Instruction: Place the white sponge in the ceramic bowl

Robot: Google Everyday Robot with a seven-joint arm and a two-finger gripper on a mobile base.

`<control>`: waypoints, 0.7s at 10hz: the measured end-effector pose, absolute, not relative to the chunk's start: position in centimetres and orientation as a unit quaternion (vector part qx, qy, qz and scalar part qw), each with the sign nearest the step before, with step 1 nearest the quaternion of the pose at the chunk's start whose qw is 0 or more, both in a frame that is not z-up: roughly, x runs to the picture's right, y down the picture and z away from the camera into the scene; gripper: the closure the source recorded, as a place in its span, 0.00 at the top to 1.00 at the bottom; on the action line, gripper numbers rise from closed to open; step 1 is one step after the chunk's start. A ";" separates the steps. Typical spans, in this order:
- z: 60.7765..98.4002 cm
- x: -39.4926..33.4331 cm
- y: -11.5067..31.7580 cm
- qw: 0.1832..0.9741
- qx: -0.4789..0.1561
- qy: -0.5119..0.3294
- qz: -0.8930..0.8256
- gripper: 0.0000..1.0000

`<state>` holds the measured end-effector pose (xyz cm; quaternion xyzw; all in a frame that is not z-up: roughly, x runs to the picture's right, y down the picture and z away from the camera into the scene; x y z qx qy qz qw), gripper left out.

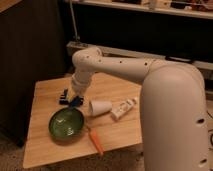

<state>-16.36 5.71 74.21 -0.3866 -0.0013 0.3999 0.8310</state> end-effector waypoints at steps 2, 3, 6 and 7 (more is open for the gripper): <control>72.0 -17.0 9.4 0.850 -0.413 0.013 0.327 0.31; 71.6 -17.3 10.7 0.856 -0.424 0.021 0.297 0.41; 73.2 -18.4 13.1 0.855 -0.443 0.040 0.265 0.71; 73.9 -19.1 13.4 0.853 -0.448 0.043 0.265 0.77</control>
